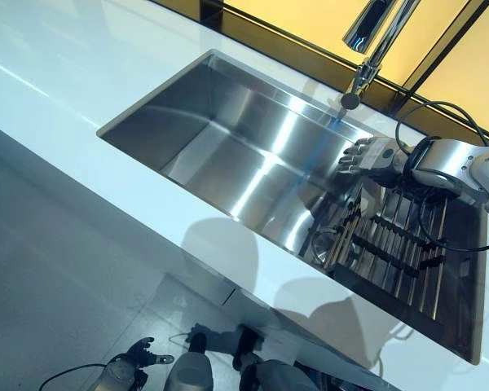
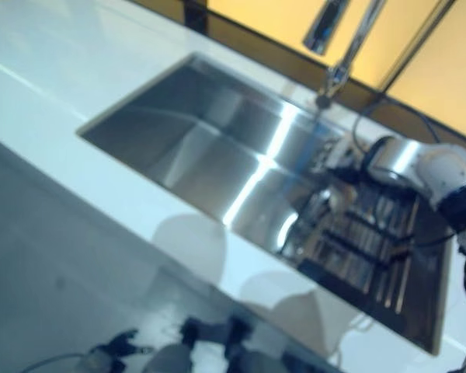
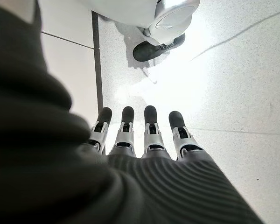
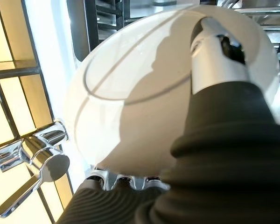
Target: Take plates into dishwasher
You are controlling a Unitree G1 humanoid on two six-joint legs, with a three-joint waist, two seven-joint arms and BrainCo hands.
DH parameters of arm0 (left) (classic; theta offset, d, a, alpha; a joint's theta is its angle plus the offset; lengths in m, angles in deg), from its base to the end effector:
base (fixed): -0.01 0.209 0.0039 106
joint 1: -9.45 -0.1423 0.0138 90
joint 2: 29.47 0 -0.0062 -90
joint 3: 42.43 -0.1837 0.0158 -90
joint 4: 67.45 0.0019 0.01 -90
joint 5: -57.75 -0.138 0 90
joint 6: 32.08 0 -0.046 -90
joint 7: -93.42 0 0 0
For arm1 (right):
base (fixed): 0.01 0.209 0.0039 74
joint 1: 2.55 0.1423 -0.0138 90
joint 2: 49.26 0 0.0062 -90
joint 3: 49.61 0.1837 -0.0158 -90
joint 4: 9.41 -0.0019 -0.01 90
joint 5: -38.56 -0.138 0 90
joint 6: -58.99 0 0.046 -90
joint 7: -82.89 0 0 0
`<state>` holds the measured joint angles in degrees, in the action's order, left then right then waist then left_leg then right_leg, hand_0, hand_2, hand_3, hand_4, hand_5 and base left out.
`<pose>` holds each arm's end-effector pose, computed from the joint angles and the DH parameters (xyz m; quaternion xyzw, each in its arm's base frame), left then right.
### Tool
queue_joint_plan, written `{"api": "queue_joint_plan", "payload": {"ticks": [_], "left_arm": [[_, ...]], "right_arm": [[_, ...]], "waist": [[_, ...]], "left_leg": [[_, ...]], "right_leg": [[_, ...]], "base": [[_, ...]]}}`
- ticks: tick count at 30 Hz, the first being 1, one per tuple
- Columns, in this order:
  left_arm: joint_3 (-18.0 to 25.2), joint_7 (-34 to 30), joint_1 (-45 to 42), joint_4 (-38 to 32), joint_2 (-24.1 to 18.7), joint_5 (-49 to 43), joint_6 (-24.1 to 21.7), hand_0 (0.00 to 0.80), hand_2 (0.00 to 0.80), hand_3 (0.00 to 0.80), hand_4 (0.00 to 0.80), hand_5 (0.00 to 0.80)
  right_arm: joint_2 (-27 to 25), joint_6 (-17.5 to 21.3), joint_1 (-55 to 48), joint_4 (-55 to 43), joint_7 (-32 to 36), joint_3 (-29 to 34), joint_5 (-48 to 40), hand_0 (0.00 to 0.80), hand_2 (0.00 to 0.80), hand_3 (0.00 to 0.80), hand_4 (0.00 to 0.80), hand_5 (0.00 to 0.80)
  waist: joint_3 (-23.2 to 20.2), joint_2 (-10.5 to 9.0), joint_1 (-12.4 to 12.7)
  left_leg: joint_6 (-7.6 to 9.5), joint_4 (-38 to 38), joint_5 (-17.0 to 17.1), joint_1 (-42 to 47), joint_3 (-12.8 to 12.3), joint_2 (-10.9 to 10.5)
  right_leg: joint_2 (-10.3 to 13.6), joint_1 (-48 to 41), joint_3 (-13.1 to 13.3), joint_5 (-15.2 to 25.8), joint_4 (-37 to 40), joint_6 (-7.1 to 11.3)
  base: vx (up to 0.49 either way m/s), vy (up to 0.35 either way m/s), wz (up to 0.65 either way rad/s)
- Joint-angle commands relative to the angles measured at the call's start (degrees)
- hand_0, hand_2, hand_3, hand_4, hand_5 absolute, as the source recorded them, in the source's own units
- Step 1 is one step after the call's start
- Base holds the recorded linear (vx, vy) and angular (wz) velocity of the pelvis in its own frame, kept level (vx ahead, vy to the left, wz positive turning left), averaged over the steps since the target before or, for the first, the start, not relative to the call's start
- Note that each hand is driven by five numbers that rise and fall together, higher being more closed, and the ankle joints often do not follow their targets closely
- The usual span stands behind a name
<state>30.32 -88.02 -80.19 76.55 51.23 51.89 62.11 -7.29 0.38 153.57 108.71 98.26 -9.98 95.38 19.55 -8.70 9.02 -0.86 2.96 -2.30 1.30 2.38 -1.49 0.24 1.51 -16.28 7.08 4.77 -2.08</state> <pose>0.1148 0.2630 -0.0828 0.2984 0.4961 -0.0549 0.8135 0.3120 -0.2448 0.2474 -0.9222 -0.0671 0.2514 0.2860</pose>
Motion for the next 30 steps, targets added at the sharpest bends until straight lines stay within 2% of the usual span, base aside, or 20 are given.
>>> {"api": "queue_joint_plan", "payload": {"ticks": [1, 30], "left_arm": [[-0.4, 0.5, -0.6, -2.1, -2.0, 0.2, -0.4, 0.000, 0.000, 0.000, 0.000, 0.000], [-0.6, 0.7, 0.2, -2.2, -2.0, 0.9, -0.1, 0.000, 0.000, 0.000, 0.000, 0.000]], "right_arm": [[-2.5, -3.3, 2.5, 1.7, 0.1, -2.2, 1.1, 0.000, 0.000, 0.000, 0.000, 0.000], [-3.0, -4.5, 1.7, 2.9, 1.9, -1.7, 1.4, 0.000, 0.000, 0.000, 0.000, 0.000]], "waist": [[-0.4, -0.88, 0.8], [0.4, -0.72, 0.3]], "left_leg": [[2.18, 5.8, -4.0, -7.0, -4.0, 0.4], [2.54, 5.4, -3.9, -7.2, -4.5, 0.3]], "right_leg": [[-1.5, -3.1, 1.0, -10.7, -3.6, 0.71], [-1.4, -2.2, 1.3, -10.5, -4.1, 0.75]], "base": [[0.000, 0.000, 0.00], [0.000, 0.000, 0.00]]}}
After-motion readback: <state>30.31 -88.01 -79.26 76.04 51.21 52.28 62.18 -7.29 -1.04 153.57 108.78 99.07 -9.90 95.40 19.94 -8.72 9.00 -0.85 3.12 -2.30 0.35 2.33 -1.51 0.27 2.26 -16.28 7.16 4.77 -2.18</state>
